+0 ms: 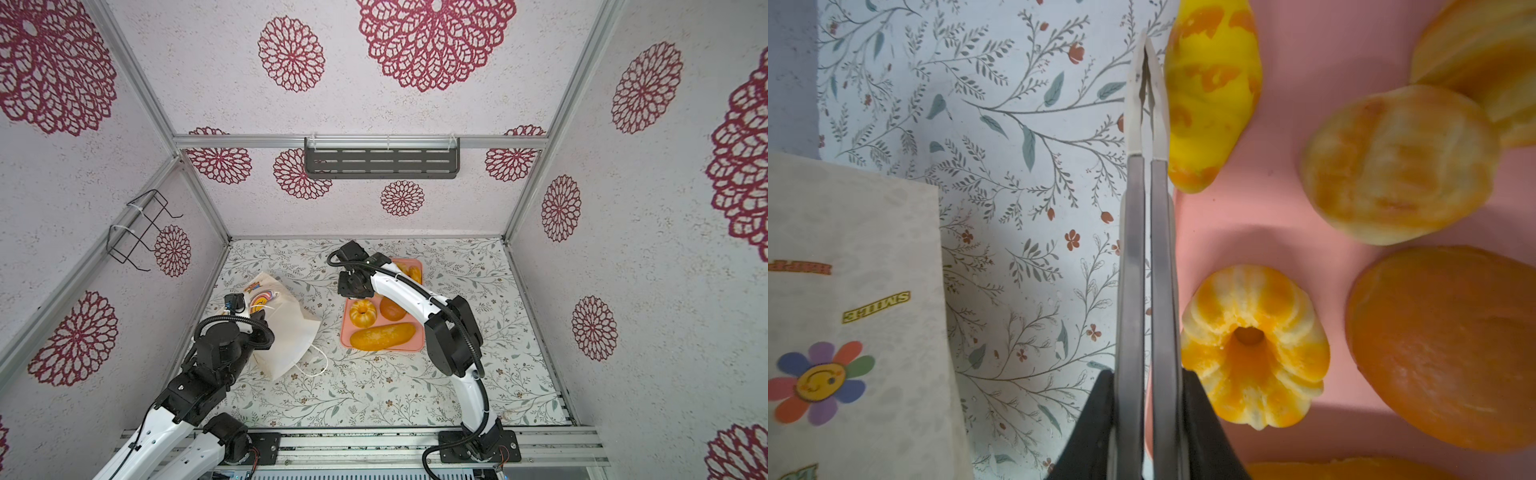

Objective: Take the fake bread out of the paper bag
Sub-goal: 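Lower the yellow bread onto the far end of the tray and open the tongs, then withdraw the right tongs from the tray toward the table edge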

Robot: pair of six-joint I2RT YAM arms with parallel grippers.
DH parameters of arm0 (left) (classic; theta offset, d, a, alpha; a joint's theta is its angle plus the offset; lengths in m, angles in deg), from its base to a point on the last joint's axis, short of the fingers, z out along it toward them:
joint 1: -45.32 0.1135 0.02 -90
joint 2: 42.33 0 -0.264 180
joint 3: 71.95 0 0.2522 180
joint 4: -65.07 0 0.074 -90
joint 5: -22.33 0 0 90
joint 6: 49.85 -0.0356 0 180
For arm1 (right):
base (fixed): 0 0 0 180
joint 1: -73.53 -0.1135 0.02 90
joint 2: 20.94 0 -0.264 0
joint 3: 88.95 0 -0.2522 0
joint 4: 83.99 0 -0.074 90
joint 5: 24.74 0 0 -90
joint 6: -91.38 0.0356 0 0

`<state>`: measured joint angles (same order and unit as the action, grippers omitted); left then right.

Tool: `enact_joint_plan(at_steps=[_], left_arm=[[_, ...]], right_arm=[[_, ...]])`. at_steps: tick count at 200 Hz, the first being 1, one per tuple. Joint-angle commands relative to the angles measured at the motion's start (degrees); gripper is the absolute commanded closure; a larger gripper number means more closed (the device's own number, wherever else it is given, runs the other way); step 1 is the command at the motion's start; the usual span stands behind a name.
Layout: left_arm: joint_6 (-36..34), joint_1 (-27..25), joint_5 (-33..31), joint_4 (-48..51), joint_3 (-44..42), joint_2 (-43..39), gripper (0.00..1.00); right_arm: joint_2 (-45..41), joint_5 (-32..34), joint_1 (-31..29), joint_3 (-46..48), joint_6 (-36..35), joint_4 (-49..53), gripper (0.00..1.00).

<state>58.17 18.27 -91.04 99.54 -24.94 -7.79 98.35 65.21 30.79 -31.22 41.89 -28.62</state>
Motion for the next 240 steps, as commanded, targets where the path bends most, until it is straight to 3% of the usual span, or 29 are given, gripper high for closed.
enact_joint_plan(at_steps=[1,67,141,202,240], left_arm=[[-0.3,0.3,0.0,-0.2,0.8,0.2,1.00],[-0.2,0.3,0.3,-0.2,0.7,0.3,1.00],[-0.2,0.2,0.2,0.5,0.7,-0.2,1.00],[0.2,0.3,0.3,0.1,0.6,0.3,1.00],[0.2,0.2,0.2,0.5,1.0,0.2,1.00]], right_arm=[[-1.9,1.7,0.6,-1.4,-0.3,1.5,1.00],[-6.4,6.4,2.0,3.1,-1.0,3.7,1.00],[-16.0,0.5,0.0,8.5,-2.3,1.1,1.00],[-30.6,3.2,-7.2,25.8,0.8,1.0,1.00],[-43.6,9.2,-4.9,38.4,0.9,-0.7,1.00]])
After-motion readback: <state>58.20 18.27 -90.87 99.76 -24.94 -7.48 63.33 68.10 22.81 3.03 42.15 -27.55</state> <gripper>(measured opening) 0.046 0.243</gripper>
